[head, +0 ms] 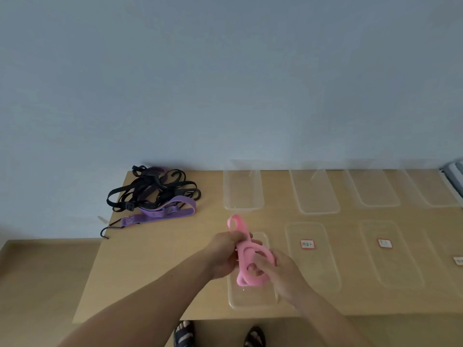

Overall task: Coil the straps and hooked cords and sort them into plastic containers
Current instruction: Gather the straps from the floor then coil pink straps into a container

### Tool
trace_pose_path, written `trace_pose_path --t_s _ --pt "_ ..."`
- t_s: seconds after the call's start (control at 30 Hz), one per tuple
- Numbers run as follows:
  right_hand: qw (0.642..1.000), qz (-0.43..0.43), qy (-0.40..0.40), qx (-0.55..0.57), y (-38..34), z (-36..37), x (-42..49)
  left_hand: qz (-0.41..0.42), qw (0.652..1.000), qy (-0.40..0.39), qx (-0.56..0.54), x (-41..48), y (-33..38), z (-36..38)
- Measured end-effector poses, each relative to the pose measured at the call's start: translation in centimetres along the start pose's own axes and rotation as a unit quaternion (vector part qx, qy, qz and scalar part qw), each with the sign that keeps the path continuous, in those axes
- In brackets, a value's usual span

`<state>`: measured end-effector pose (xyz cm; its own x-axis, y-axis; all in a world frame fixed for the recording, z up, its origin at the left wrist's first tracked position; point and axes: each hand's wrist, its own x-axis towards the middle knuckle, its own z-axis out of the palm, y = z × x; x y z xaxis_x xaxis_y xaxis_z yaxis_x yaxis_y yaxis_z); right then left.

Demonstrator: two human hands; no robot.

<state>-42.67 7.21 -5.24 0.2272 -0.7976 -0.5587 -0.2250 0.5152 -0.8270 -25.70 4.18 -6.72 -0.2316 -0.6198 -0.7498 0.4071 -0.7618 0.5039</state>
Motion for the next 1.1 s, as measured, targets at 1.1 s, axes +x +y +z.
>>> trace_pose_path --t_s 1.1 --pt "0.795 -0.218 0.195 -0.53 4.7 1.3 5.1 0.216 0.628 0.166 0.729 2.2 -1.7 -3.0"
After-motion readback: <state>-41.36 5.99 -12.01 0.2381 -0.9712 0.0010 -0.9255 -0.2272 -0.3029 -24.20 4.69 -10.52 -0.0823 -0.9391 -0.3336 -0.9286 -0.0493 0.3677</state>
